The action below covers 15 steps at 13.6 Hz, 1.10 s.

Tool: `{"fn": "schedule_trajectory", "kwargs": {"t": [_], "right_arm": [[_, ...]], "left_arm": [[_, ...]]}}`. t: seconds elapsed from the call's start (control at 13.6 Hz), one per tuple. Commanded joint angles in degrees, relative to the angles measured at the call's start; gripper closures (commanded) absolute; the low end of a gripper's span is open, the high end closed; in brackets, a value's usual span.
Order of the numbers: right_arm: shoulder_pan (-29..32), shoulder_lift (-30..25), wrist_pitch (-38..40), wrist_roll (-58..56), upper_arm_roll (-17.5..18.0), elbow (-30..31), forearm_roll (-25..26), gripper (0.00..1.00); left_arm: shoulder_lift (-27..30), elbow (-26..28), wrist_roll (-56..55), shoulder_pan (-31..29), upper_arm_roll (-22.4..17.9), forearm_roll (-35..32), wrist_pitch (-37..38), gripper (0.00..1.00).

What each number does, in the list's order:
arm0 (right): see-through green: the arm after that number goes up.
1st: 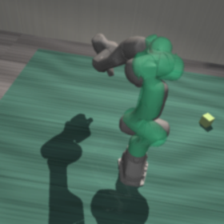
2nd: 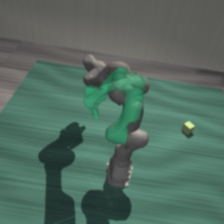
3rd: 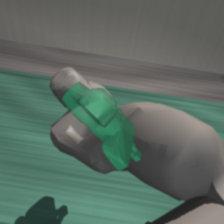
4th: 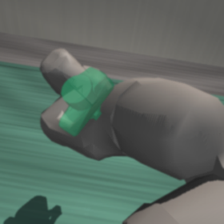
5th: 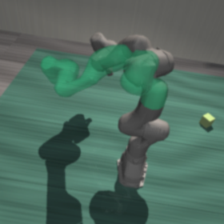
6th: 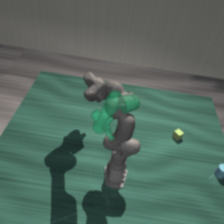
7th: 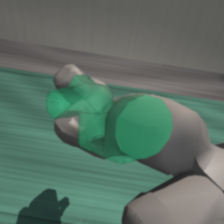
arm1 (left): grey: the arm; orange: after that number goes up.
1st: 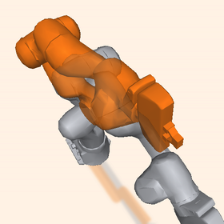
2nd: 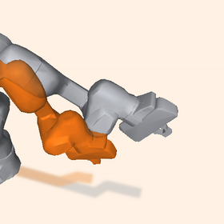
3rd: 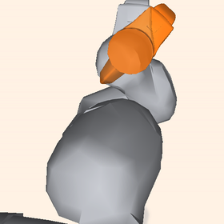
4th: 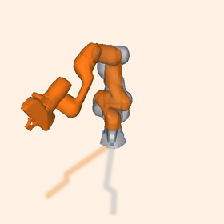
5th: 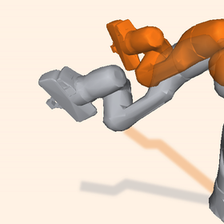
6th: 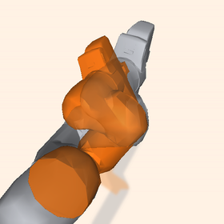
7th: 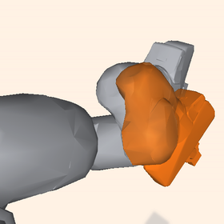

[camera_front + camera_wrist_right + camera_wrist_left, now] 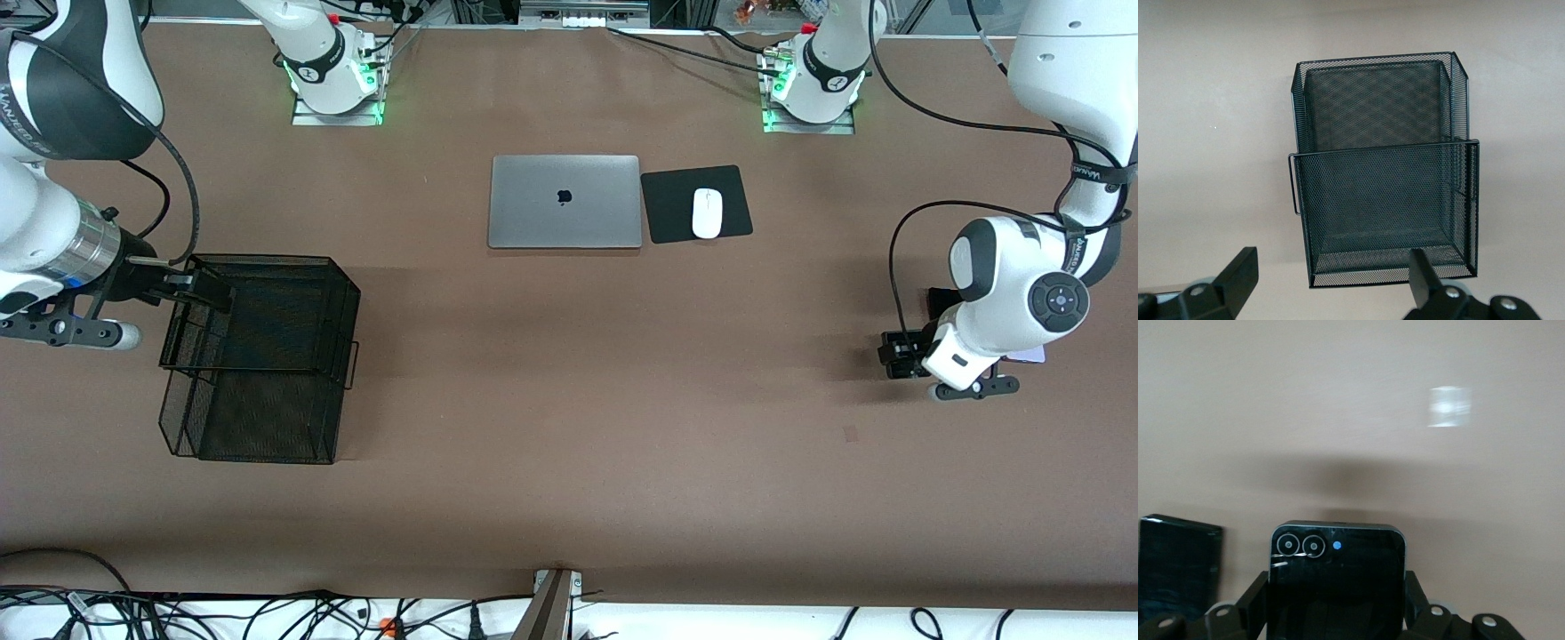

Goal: Place phones with both arms
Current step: 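Carry the flip phone to the table middle and set it down with the left gripper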

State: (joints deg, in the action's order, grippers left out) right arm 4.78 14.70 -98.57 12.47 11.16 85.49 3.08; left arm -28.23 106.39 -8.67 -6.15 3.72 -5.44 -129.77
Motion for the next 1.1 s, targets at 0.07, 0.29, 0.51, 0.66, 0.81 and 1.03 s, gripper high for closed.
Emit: {"fn": "schedule_trajectory", "kwargs": {"t": [0.07, 0.29, 0.51, 0.66, 0.81, 1.03], "right_arm": [[0.40, -0.29, 0.22, -0.87, 0.09, 0.20, -0.80, 0.00], [0.49, -0.29, 0.22, -0.87, 0.09, 0.20, -0.80, 0.00], [0.49, -0.29, 0.31, -0.87, 0.09, 0.20, -0.80, 0.00], [0.49, -0.29, 0.31, -0.87, 0.09, 0.20, -0.80, 0.00], [0.49, -0.29, 0.31, -1.39, 0.09, 0.20, -0.80, 0.00], [0.58, -0.29, 0.40, -1.66, 0.01, 0.20, -0.80, 0.00]], "left_arm": [[-0.60, -2.14, -12.65, 13.32, -0.38, -0.10, 2.24, 1.00], [-3.22, -8.53, -23.55, 24.21, -0.38, 1.04, 6.61, 1.00], [-10.16, -21.35, -32.70, 33.36, -0.38, 4.28, 9.62, 1.00], [-15.52, -28.22, -35.97, 37.59, -0.47, 6.13, 9.36, 1.00], [-19.65, -34.81, -39.65, 40.76, -0.47, 6.14, 8.92, 1.00], [-27.29, -44.92, -43.01, 45.42, -0.55, 5.97, 4.81, 1.00]]}}
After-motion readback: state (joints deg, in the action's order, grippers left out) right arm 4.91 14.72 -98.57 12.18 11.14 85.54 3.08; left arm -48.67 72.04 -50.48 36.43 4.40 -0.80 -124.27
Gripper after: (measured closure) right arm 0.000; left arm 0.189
